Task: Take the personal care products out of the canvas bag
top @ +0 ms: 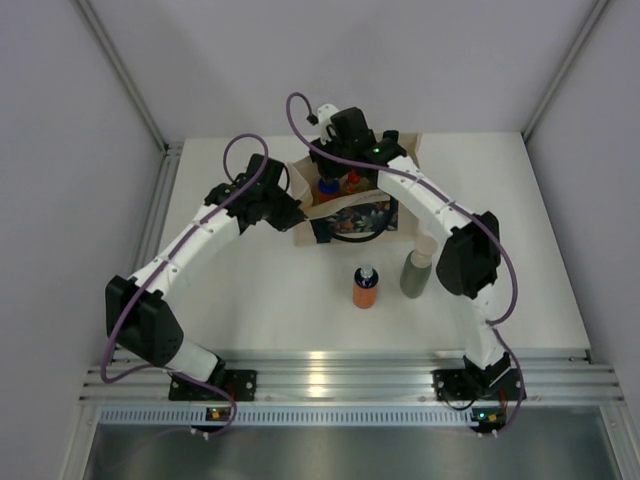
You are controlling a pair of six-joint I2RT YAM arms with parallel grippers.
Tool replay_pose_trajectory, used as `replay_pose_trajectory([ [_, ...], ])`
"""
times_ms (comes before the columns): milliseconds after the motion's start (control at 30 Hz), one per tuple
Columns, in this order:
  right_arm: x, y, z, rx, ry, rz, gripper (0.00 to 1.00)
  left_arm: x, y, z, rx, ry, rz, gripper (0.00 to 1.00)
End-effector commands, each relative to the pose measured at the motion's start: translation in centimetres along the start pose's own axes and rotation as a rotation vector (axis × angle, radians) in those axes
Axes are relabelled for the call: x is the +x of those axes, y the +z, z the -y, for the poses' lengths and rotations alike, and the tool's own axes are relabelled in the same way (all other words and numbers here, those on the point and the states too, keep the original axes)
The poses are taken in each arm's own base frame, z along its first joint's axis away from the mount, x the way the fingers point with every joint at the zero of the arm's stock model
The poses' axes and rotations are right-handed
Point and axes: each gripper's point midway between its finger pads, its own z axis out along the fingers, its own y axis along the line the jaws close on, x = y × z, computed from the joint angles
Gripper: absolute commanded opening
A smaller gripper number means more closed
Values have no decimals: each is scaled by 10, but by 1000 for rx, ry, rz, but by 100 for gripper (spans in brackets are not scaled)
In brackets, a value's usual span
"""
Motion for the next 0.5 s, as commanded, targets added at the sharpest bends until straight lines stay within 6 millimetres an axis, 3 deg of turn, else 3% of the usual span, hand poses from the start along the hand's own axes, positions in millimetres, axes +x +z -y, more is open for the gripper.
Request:
replay_pose_trajectory([
  [0, -14, 2, 4, -22, -6, 31, 45, 21, -10, 13, 44, 5, -110, 0],
  [133, 1, 14, 2, -29, -1, -4, 44, 19, -10, 12, 43, 6, -106, 0],
  [267, 2, 11, 2, -23, 9, -7, 43, 20, -9, 11, 42, 7, -107, 0],
  [367, 3, 10, 0, -26, 4, -9, 35, 21, -8, 9, 35, 7, -110, 0],
  [400, 4, 10, 0, -23, 3, -12, 27, 21, -7, 9, 34, 5, -113, 0],
  [467, 6, 12, 1, -20, 4, -17, 26, 21, -6, 9, 34, 7, -116, 0],
])
